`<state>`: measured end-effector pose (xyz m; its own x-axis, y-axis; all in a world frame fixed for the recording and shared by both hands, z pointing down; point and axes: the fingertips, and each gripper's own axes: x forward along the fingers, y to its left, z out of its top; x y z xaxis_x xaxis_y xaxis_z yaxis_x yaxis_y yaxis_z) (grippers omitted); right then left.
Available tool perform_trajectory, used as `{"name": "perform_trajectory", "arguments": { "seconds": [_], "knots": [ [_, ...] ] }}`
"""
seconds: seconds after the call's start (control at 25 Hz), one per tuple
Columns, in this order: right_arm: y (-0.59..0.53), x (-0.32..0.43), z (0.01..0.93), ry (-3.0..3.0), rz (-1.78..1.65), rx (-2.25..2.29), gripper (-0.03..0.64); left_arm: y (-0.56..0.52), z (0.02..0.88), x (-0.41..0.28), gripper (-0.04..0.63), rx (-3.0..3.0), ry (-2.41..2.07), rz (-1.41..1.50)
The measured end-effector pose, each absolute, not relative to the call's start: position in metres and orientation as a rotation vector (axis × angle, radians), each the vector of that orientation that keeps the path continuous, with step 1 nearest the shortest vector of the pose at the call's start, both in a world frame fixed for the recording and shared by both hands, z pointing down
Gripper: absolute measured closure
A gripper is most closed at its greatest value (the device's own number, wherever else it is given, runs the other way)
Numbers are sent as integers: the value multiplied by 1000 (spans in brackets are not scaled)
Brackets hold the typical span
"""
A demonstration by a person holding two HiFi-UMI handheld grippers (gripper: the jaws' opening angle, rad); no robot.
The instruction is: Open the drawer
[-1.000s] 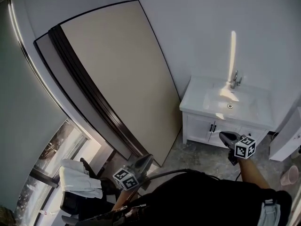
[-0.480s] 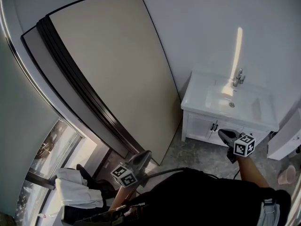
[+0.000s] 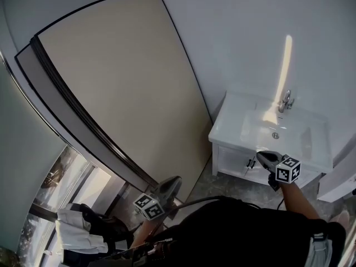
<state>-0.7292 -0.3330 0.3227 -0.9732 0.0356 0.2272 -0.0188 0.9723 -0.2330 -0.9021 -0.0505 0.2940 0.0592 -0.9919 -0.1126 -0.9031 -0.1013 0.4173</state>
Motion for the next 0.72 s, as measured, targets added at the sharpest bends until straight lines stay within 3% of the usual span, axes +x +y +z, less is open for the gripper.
{"name": "perform_trajectory", "arguments": {
  "seconds": [0.72],
  "knots": [
    [-517,-709,336,-2870,415,42,615,-243,292,-887,595,2123,-1865,-495]
  ]
}}
